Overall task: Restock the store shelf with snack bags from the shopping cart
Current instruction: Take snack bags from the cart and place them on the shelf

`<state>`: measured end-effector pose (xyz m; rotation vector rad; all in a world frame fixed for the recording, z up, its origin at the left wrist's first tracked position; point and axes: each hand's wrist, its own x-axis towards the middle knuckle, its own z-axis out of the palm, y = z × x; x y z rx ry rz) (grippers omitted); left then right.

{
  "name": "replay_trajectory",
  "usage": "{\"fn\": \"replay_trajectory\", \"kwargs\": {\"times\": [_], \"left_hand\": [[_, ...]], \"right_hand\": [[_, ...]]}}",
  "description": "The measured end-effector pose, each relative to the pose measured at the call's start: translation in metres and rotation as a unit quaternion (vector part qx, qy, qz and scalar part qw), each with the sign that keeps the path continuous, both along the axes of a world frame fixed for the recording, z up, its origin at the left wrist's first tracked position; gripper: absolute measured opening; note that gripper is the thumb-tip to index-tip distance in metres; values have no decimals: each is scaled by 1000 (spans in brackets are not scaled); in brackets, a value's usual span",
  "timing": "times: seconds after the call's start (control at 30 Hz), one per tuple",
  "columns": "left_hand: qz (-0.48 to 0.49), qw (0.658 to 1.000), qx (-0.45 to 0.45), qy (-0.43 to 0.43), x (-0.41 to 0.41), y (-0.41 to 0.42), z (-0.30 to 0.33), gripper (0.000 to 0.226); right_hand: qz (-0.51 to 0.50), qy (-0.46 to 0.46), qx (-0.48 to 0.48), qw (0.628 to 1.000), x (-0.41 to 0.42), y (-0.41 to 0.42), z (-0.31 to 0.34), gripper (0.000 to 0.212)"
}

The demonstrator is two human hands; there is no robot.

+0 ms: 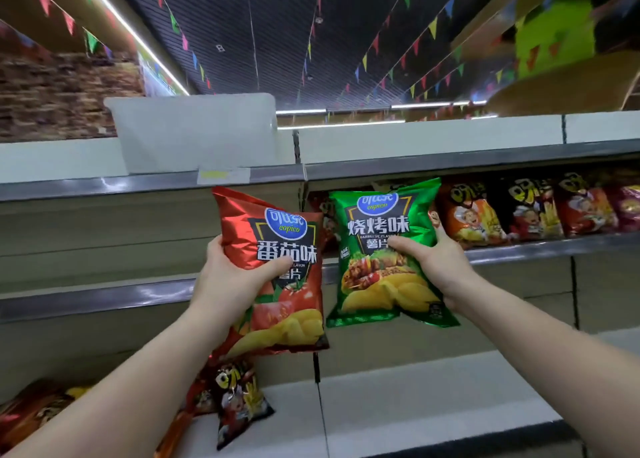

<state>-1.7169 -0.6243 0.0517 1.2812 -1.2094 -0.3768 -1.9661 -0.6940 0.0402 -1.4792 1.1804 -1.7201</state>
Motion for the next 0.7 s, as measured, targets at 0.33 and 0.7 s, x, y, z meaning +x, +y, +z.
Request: {"fn": "replay_trajectory", "kwargs": {"times": [0.33,0.7], "left_hand": [[-32,995,52,74,-45,-35,17,56],[-104,982,104,118,-43,-83,37,36]], "right_hand": [[81,54,73,993,-28,-88,33,73],[126,53,118,984,2,-171,58,83]]}}
